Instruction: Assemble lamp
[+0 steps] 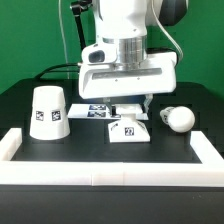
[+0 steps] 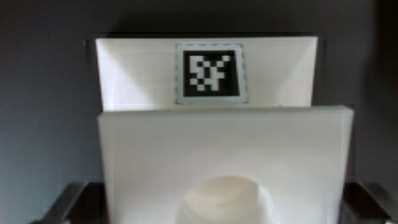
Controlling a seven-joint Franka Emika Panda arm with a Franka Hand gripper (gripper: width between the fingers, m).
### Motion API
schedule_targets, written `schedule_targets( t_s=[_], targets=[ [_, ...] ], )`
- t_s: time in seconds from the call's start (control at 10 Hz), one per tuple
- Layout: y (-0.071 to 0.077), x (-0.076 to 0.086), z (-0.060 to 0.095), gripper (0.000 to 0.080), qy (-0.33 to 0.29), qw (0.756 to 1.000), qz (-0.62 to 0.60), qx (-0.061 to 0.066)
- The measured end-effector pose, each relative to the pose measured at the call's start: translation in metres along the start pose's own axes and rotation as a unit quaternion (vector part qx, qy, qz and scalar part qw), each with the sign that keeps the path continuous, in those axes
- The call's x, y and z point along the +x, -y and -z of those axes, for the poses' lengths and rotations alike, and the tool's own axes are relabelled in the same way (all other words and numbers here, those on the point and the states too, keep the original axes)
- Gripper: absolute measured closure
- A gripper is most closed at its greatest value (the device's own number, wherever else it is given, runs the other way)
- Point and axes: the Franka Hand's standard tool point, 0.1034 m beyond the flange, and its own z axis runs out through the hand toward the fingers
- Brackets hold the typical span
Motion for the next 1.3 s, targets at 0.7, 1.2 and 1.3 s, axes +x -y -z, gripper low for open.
schedule_targets(
  t_s=[0.7, 1.2, 1.3],
  targets=[
    [0.017, 0.043, 0.0, 0.0263, -0.018, 1.0, 0.019, 0.003],
    [0.04, 0.08, 0.0, 0.0263, -0.038, 0.999, 0.038, 0.006],
    [0.046, 0.089, -0.001, 0.0263, -0.043, 0.998, 0.037, 0.007]
  ],
)
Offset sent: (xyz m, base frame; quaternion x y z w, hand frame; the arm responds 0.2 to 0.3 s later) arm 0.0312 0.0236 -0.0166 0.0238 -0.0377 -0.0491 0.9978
